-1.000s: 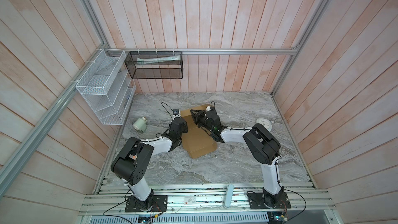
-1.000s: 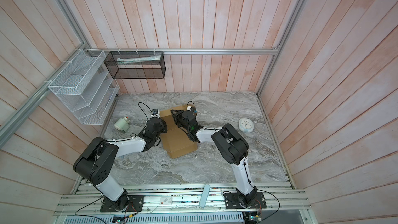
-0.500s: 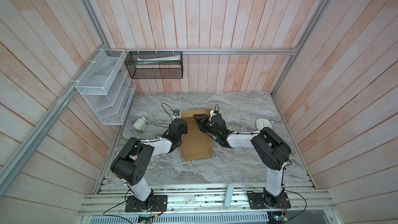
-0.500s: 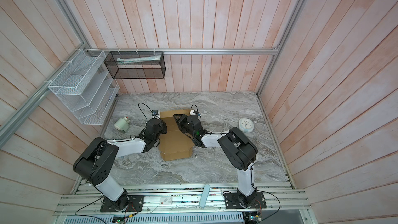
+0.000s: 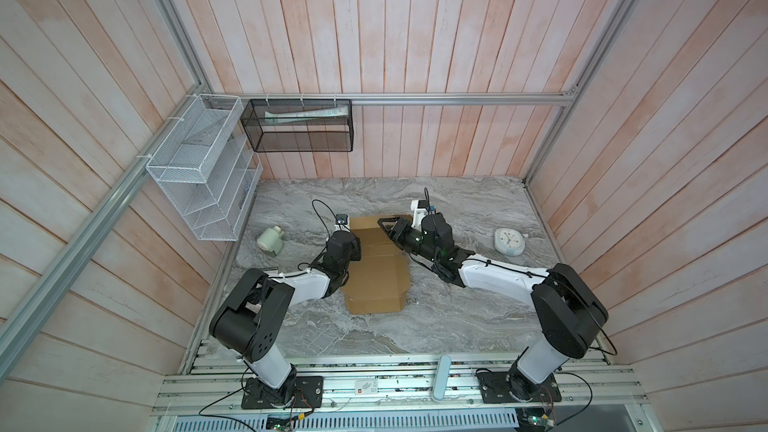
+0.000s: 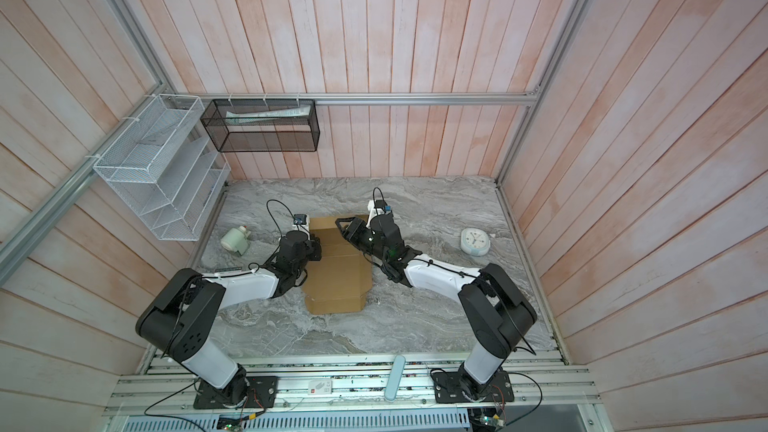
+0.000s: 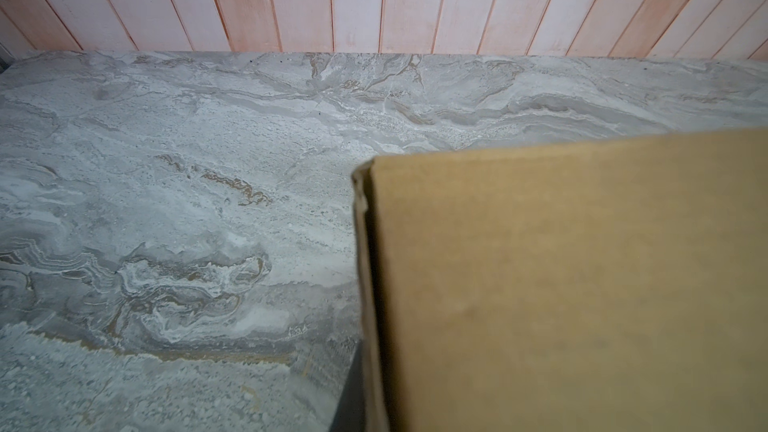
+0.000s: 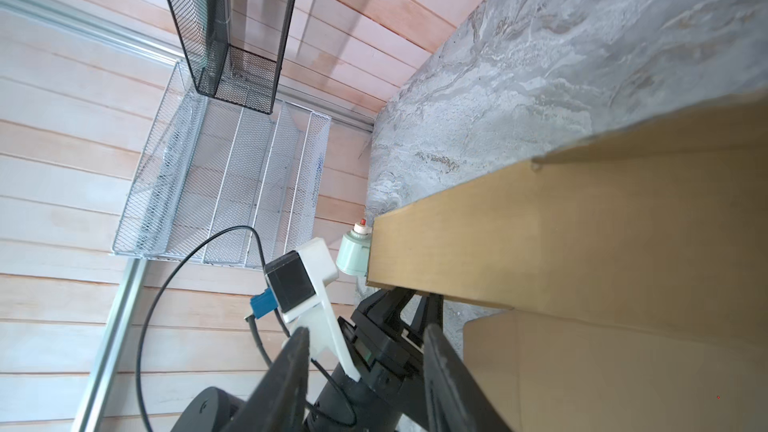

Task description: Fold the paper box

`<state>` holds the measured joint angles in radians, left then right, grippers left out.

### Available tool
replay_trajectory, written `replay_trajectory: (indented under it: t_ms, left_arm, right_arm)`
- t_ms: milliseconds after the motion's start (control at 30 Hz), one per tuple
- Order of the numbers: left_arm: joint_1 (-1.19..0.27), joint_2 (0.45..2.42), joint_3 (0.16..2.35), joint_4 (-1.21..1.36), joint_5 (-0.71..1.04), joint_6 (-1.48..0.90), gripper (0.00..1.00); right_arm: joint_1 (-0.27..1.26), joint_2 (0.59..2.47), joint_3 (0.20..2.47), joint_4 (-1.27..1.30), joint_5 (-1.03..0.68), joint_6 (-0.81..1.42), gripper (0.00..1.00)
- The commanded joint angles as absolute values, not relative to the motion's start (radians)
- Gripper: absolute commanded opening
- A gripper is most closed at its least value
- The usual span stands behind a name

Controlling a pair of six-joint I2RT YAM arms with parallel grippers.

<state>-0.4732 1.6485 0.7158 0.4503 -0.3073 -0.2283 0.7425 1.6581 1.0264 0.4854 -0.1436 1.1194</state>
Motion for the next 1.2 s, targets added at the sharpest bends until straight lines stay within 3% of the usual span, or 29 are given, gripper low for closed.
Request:
replay_trajectory:
  t_ms: [0,433,1167]
  left_arm:
    - [-0.473,1.615,0.695,0.485,-0.278,-0.217,0.03]
    - [-0.478,1.605,0.684,0.471,-0.262,-0.212,0.0]
    - [-0.509,1.623,0.704,0.39,-0.305,-0.22,0.04]
  right_arm:
    - [0.733,1.666,1.138,0.285,-0.146,0.953,0.43]
    - [0.723,1.884,1.451,0.111,-0.163,0.84,0.27]
    - [0.725,1.967,1.354,0.223,-0.158,0.905,0.22]
